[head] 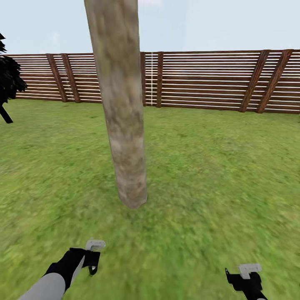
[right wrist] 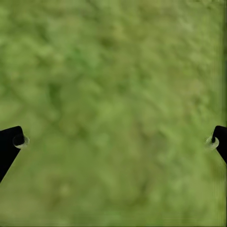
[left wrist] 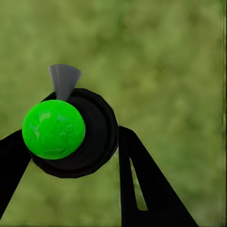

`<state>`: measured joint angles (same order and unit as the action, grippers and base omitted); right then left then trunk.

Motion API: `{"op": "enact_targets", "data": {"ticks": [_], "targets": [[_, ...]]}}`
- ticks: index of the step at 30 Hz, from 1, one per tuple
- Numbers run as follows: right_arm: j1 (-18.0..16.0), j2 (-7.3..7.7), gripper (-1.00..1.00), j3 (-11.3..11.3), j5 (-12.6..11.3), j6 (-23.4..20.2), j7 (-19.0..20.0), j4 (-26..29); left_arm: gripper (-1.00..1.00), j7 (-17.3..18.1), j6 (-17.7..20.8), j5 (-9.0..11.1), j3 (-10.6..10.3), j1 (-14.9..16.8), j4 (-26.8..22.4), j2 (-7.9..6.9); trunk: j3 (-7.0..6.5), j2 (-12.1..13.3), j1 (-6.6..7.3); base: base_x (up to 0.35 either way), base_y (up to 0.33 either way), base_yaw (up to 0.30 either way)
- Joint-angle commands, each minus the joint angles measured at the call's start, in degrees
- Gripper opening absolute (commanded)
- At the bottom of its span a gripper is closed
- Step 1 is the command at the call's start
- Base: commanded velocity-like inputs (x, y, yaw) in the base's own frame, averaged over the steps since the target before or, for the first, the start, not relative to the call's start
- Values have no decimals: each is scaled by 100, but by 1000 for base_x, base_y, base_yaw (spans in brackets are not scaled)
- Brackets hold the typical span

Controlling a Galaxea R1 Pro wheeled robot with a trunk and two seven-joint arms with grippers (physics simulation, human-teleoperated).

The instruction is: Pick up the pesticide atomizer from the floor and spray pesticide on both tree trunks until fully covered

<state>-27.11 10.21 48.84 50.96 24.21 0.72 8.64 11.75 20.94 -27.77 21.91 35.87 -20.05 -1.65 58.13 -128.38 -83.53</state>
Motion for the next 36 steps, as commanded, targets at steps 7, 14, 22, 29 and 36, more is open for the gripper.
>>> {"op": "enact_targets", "data": {"ticks": [7, 14, 22, 29, 36], "targets": [[-5, -1, 100, 45, 46, 22, 16, -9, -100, 32, 430, -91, 33, 164, -42, 150, 5, -2, -1, 242, -231, 0], [-5, -10, 100, 38, 52, 22, 8, -11, -100, 30, 453, -97, 33, 166, -43, 165, 5, -2, -1, 278, -208, 0], [-5, -10, 100, 38, 46, 22, 7, -12, -100, 30, 1131, -82, -27, 1042, -74, 559, 5, -2, -1, 37, -18, 0], [63, -84, 100, 35, 66, 134, -11, -28, -100, 88, 1229, -64, 0, 1164, -129, 64, 5, -2, -1, 0, 0, 0], [337, -421, 100, 32, 88, 942, 7, -38, -100, 112, 1369, -88, -37, 1307, -274, -4, 5, -2, -1, 0, 0, 0]]}}
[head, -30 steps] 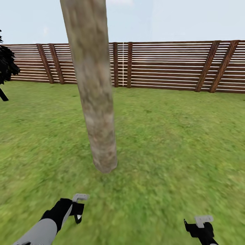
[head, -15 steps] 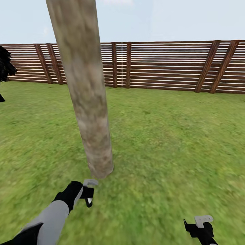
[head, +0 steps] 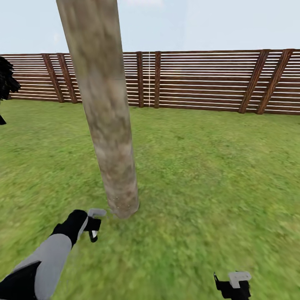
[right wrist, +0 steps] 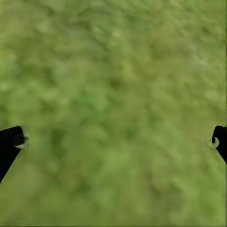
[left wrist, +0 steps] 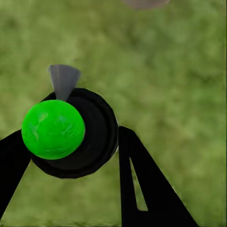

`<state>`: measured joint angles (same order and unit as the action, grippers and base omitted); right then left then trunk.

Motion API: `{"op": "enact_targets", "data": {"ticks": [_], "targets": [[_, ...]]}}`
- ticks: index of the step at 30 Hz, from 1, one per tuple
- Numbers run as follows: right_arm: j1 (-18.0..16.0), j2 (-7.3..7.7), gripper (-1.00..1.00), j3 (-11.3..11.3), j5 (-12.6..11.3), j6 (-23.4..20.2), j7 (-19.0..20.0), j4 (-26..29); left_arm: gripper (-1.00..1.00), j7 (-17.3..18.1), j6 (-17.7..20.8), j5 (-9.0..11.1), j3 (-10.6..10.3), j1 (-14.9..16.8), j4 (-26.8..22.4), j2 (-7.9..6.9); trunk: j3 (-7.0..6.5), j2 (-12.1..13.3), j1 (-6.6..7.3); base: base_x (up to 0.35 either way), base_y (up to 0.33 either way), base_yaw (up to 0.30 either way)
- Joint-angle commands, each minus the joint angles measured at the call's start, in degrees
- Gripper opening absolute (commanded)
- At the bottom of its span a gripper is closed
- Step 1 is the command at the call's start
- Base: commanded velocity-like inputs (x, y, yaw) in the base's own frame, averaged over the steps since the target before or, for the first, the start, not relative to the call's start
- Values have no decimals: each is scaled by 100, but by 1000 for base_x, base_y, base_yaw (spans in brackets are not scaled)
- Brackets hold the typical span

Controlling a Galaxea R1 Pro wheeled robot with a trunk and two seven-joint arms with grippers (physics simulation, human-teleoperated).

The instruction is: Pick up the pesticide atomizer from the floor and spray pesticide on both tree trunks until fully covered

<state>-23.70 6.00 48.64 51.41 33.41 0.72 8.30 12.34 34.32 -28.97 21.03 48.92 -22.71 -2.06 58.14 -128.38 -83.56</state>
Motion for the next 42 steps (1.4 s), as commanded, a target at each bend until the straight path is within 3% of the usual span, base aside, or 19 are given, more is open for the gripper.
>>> {"op": "enact_targets", "data": {"ticks": [1, 3, 5, 6, 8, 10, 11, 13, 18, 22, 24, 27, 30, 33, 35, 38, 40, 42], "targets": [[-3, -21, 100, 55, 45, 24, 1, -79, -100, 56, 34, 36, 55, 10, -14, -40, 5, -2, 1, 0, 0, 0], [0, -33, 100, 53, 38, 21, -13, -132, -100, 57, 38, 36, 44, 54, -27, 135, 5, -2, 1, 0, 0, 0], [5, -36, 100, 56, 37, 22, -17, -183, -100, 57, 45, 33, -5, 182, -35, 462, 5, -2, 1, 0, 0, 0], [5, -41, 100, 57, 36, 22, -18, -188, -100, 57, 47, 32, -12, 219, -34, 483, 5, -2, 1, 0, 0, 0], [5, -38, 100, 57, 36, 24, -18, -188, -100, 62, 52, 37, -17, 241, -36, 443, 5, -2, 1, 0, 0, 0], [6, -60, 100, 52, 36, 17, -11, -230, -100, 94, 56, 54, -6, 216, -27, 34, 5, -2, 1, 0, 0, 0], [6, -74, 100, 54, 36, 17, -11, -307, -100, 151, 54, 51, -16, 200, -27, -69, 5, -2, 1, 0, 0, 0], [6, -88, 100, 50, 36, 16, -10, -495, -100, 237, 50, 37, -21, 186, -30, -115, 5, -2, 1, -3, 0, 0], [6, -147, 100, 49, 36, 16, -2, -638, -100, 267, 49, 32, -19, 217, -33, 101, 5, -2, 1, -236, 0, 0], [6, -289, 100, 55, 33, 20, -15, -625, -100, 268, 50, 27, -20, 266, -65, 243, 5, -2, 1, -44, 0, 0], [6, -271, 100, 68, 23, 24, -24, -572, -100, 290, 116, 50, -13, 274, -441, 183, 5, -2, 1, -5, 0, 0], [6, -141, 100, 78, 15, 25, -27, -520, -100, 454, 652, 57, -19, 275, -1156, 183, 5, -2, 1, 0, 0, 0], [6, -6, 100, 91, -3, 34, -52, -471, -100, 763, 937, 36, -60, 273, -1716, 493, 5, -2, 1, 0, 0, 0], [6, 11, 100, 92, -7, 36, -402, -463, -100, 809, 983, 29, -224, 283, -1800, 529, 5, -2, 1, 0, 0, 0], [6, 22, 100, 93, -2, 34, -616, -461, -100, 831, 1355, 51, -275, 400, -1944, 292, 5, -2, 1, 0, 0, 0], [6, 24, 100, 93, 0, 34, -651, -461, -100, 840, 1693, 58, -456, 427, -1988, 273, 5, -2, 1, 0, 0, 0], [6, 24, 100, 87, 1, 34, -655, -461, -100, 904, 1783, 59, -1057, 375, -1991, 455, 5, -2, 1, 0, 0, 0], [6, 24, 100, 85, 5, 34, -655, -461, -100, 1029, 1805, 64, -1287, 372, -1996, 560, 5, -2, 1, 0, 0, 0]]}}
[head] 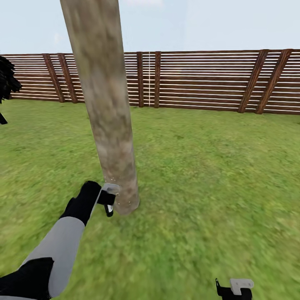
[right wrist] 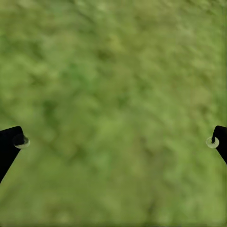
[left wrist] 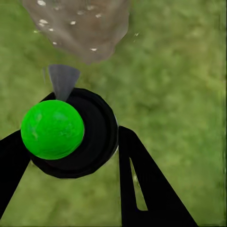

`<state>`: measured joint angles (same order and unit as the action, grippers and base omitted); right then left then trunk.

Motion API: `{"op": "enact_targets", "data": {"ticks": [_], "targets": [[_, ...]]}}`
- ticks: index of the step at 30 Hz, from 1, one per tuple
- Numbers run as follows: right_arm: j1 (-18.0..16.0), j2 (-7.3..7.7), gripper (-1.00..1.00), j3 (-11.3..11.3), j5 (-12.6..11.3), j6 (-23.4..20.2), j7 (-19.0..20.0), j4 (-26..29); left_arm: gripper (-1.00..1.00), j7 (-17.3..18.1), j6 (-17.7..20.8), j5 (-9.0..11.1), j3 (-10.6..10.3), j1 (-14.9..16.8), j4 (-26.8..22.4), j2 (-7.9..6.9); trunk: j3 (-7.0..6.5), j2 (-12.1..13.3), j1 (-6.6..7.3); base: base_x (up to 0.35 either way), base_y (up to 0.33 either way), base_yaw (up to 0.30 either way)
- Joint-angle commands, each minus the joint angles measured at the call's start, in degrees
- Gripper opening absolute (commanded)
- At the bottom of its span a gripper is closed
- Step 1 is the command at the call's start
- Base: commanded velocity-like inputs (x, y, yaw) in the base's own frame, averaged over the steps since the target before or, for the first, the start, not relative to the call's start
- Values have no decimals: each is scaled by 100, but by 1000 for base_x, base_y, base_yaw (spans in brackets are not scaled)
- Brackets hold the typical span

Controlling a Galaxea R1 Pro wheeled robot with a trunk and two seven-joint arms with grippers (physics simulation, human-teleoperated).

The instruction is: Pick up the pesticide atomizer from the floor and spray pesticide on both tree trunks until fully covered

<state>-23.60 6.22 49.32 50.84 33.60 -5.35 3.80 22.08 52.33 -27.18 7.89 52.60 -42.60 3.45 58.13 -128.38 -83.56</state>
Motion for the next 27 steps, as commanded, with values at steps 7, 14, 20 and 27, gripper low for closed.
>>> {"op": "enact_targets", "data": {"ticks": [7, 14, 20, 27], "targets": [[-5, 2, 100, 16, 66, 15, -46, -11, -100, 638, 334, -124, -79, 62, -437, -137, 5, -2, 1, -152, 0, 0], [-5, -3, 100, -8, 90, 15, -32, -11, -100, 657, 611, -135, -91, 739, -624, -176, 5, -2, 1, -83, 0, 0], [-5, 1, 100, -10, 93, 15, -28, -11, -100, 657, 579, -143, -146, 701, -545, -653, 5, -2, 1, -1, 0, 0], [-5, -6, 100, -13, 102, 15, -19, -11, -100, 653, 585, -126, -128, 682, -541, -633, 5, -2, 1, 0, -117, 0]]}}
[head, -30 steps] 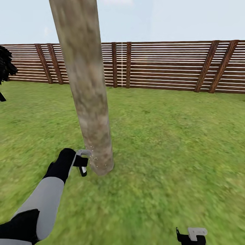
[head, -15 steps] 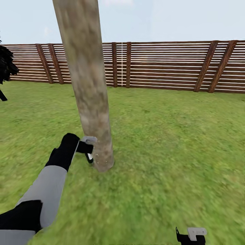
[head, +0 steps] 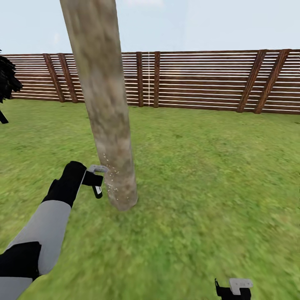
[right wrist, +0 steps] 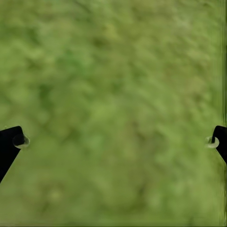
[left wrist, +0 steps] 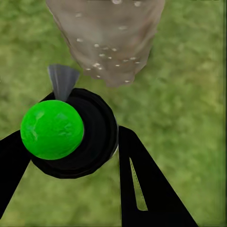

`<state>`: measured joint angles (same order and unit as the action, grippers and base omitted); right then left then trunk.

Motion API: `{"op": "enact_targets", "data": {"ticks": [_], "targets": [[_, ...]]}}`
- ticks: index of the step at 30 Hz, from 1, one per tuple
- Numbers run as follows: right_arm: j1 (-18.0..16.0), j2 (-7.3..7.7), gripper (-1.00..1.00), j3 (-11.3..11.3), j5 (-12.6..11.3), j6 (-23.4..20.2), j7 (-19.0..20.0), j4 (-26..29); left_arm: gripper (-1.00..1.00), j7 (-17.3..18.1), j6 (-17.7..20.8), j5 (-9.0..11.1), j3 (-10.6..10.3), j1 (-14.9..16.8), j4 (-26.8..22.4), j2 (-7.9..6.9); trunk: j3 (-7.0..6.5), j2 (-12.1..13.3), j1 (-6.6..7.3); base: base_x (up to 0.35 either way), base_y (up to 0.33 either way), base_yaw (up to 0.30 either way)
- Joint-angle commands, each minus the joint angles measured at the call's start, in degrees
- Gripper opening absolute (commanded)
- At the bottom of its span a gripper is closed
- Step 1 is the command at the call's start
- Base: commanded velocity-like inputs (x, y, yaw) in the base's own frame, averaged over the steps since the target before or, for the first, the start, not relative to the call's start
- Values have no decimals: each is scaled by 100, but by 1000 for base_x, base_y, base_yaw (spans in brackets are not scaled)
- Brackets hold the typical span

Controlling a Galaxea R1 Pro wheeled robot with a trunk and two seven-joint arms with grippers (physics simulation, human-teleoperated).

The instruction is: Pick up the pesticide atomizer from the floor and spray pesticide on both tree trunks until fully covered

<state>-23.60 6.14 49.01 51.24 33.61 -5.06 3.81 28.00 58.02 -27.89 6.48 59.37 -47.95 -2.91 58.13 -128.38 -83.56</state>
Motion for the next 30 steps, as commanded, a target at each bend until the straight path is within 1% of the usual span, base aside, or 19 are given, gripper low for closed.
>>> {"op": "enact_targets", "data": {"ticks": [1, 3, 5, 10, 16, 24, 30], "targets": [[-5, 2, 100, 18, 62, 14, -48, -12, -100, 58, 17, -57, 12, 4, -4, 2, 5, -2, 1, 0, -268, 0], [-5, 2, 100, 19, 62, 14, -48, -12, -100, 53, 17, -66, 23, -12, -4, -5, 5, -2, 1, -40, -272, 0], [-5, 2, 100, 20, 62, 14, -48, -12, -100, 41, 4, -96, 37, -162, -4, -15, 5, -2, 1, -176, -249, 58], [-5, 1, 100, 16, 62, 14, -49, -12, -100, 23, 0, -110, 27, -294, -4, -8, 5, -2, 1, -77, -258, 246], [-5, 1, 100, 14, 62, 14, -49, -12, -100, 4, -1, -101, 20, -312, -4, 19, 5, -2, 1, 53, -274, 241], [-5, 1, 100, 13, 62, 14, -54, -12, -100, 3, -1, -92, 22, -312, -4, 28, 5, -2, 1, 144, -270, 14], [-5, 1, 100, 13, 62, 14, -56, -12, -100, 3, -1, -102, 26, -312, -4, 23, 5, -2, 1, 25, -272, 26]]}}
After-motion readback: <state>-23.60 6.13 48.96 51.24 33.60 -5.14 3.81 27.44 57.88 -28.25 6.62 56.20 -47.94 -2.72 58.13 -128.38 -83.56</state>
